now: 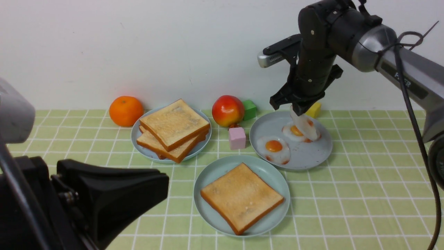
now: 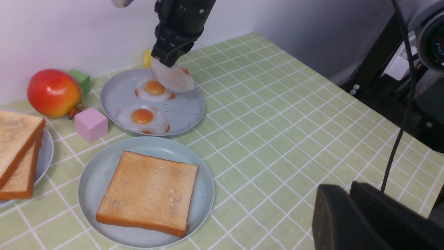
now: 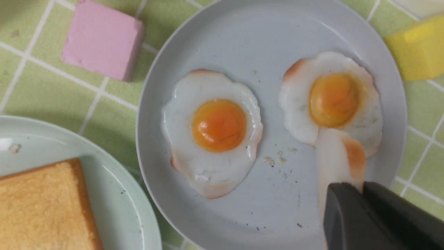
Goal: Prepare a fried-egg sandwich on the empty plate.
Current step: Use the right arm to place the fried egg on the slice of bread in the middle
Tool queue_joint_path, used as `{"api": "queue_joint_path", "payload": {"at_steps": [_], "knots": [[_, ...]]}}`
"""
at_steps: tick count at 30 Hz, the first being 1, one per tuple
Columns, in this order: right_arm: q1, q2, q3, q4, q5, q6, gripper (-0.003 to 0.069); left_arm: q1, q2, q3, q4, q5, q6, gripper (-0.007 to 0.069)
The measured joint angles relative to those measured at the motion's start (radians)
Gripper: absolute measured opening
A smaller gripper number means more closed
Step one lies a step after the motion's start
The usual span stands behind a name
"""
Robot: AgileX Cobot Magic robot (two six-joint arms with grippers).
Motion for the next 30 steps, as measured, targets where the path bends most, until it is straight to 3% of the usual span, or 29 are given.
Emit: {"api": "queue_joint_path", "payload": {"at_steps": [8,13,17,23,25,30], "knots": [[0.008,-0.071,0.051,0.033,0.0,0.006,0.0045,0.0,0.0,0.0,0.036,0.029,0.0,0.0074],[0.06,-0.225,0.217,0.033,0.002,0.051,0.0045,0.0,0.0,0.0,0.075,0.064,0.0,0.0074],[0.168,-0.322,0.341,0.033,0.004,0.101,0.0045,0.0,0.0,0.0,0.129,0.068,-0.001,0.0074],[0.286,-0.344,0.412,0.034,0.003,0.167,0.0045,0.0,0.0,0.0,0.248,0.101,-0.101,0.0074],[0.321,-0.34,0.437,0.037,0.002,0.187,0.0045,0.0,0.0,0.0,0.328,0.152,-0.197,0.0074],[0.329,-0.309,0.439,0.032,-0.002,0.206,0.0045,0.0,0.0,0.0,0.402,0.19,-0.295,0.0074]]}}
